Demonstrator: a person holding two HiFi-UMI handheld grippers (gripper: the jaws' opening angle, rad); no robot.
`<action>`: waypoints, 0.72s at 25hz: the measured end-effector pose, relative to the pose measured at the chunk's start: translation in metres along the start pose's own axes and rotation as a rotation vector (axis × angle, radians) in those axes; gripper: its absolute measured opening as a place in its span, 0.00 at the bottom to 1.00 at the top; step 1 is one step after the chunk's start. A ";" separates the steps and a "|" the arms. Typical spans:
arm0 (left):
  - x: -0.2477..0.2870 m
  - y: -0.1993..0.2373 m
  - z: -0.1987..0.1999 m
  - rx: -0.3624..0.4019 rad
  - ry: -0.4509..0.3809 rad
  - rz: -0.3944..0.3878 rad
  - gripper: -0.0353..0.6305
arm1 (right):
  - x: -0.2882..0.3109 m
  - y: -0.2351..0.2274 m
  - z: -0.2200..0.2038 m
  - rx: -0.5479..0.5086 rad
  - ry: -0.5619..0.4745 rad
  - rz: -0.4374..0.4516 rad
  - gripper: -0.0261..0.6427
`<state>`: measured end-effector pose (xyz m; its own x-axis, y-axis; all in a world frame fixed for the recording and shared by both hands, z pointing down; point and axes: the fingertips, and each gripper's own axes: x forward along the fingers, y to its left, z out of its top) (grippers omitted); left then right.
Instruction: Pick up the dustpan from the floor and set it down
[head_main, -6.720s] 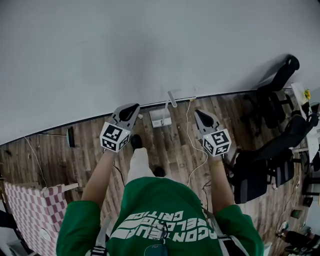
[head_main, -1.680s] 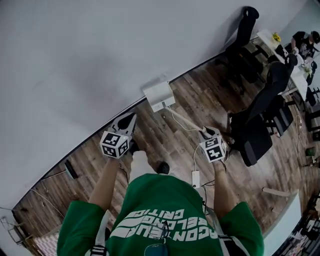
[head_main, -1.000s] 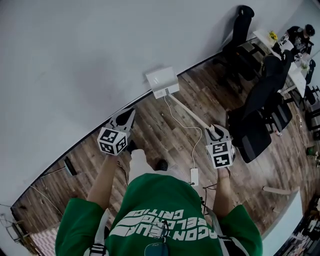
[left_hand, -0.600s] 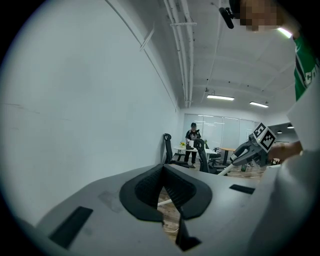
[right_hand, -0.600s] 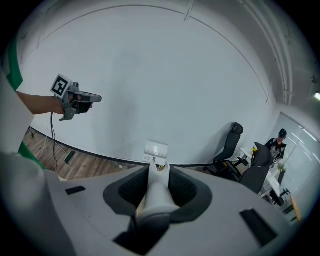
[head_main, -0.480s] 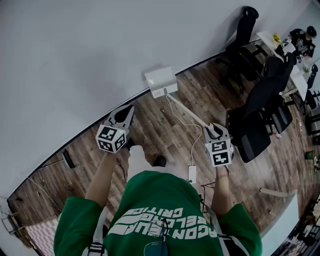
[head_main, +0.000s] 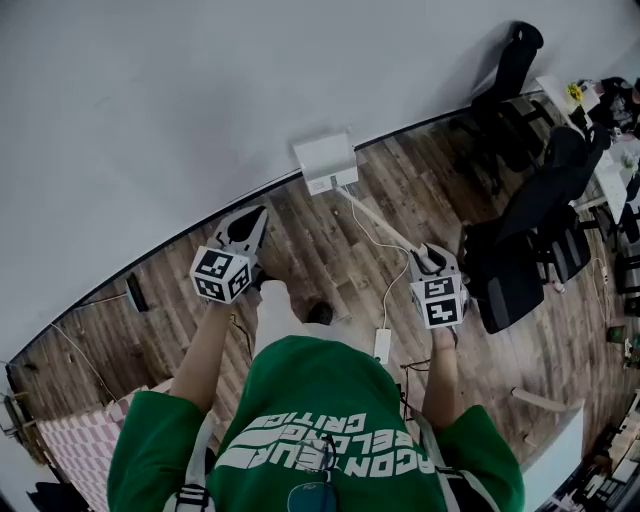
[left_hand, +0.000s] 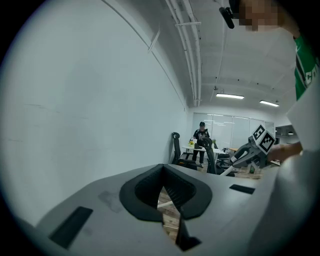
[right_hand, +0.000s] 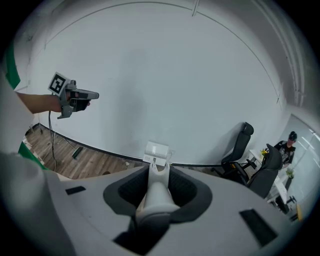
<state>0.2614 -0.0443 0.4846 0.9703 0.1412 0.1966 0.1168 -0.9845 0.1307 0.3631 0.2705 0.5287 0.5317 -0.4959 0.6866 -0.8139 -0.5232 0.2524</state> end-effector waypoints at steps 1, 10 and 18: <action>-0.004 0.001 -0.002 -0.003 0.001 0.013 0.05 | 0.002 0.002 -0.001 -0.006 0.004 0.009 0.22; -0.064 0.033 -0.026 -0.037 0.011 0.171 0.05 | 0.046 0.033 0.007 -0.098 0.040 0.110 0.22; -0.127 0.073 -0.048 -0.091 0.004 0.325 0.05 | 0.095 0.087 0.029 -0.206 0.069 0.235 0.22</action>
<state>0.1366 -0.1292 0.5158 0.9528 -0.1775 0.2464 -0.2177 -0.9650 0.1466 0.3495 0.1579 0.5959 0.3120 -0.5343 0.7856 -0.9466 -0.2450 0.2093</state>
